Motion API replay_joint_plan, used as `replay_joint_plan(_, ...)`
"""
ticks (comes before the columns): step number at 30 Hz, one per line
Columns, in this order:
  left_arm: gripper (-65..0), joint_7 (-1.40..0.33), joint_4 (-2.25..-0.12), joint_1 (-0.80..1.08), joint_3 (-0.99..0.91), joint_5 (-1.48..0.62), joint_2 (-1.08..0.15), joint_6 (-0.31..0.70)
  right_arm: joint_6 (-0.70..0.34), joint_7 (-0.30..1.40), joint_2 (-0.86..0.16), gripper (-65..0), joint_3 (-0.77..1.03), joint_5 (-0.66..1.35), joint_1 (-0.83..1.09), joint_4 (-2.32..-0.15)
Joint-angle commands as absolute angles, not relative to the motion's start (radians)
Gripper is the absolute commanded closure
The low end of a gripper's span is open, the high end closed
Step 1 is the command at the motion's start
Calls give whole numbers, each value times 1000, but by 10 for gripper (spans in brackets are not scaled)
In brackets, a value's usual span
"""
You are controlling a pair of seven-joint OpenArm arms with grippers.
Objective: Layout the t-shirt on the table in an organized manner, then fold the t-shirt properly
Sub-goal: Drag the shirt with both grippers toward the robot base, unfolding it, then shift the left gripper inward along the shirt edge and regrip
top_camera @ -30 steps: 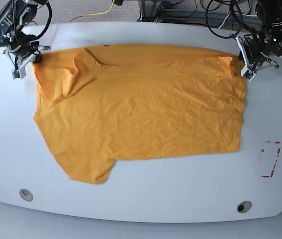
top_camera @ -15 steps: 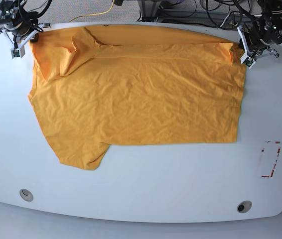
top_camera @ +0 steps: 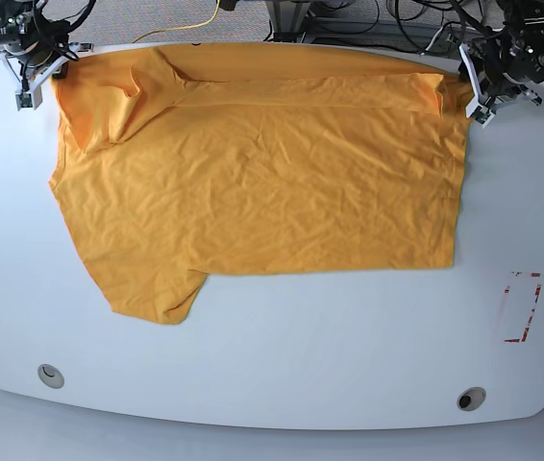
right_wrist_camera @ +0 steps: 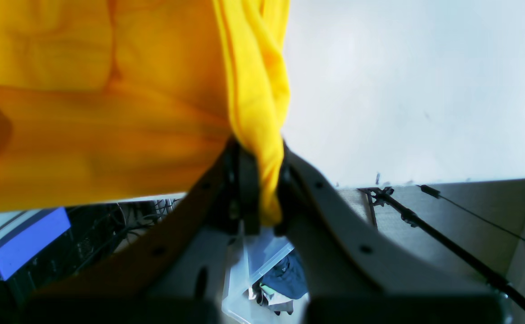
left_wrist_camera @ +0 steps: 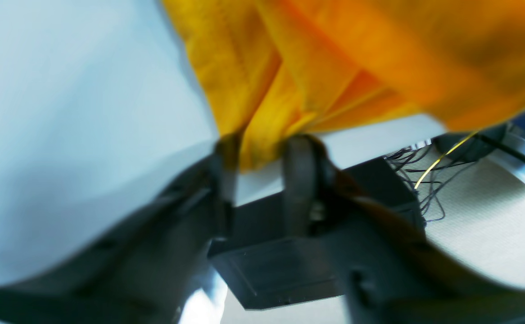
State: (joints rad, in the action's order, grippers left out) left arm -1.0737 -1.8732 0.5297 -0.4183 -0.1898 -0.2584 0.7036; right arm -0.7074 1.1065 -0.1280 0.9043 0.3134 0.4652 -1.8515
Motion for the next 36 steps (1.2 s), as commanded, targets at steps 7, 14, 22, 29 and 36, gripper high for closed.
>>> replay_joint_plan(7,-282,-1125,-1888,507,-575,-136,-308,698,-698,1092,-151,-2,915,294,466,-1870)
replay_joint_plan(14,-282,-1148,-1890,437,-596,-168,-352,698,-698,1092,-150,-2,915,294,464,-1873)
replay_joint_plan(22,-285,-1267,-1948,397,-492,-298,-364,698,-698,1092,-150,-2,915,294,464,-1874)
replay_joint_plan(29,-285,-1333,-1971,397,-366,-490,-360,698,-698,1092,-148,-2,914,294,464,-1874)
replay_joint_plan(36,-285,-1346,-1971,397,-334,-716,-364,698,-698,1092,-148,-2,912,294,464,-1874)
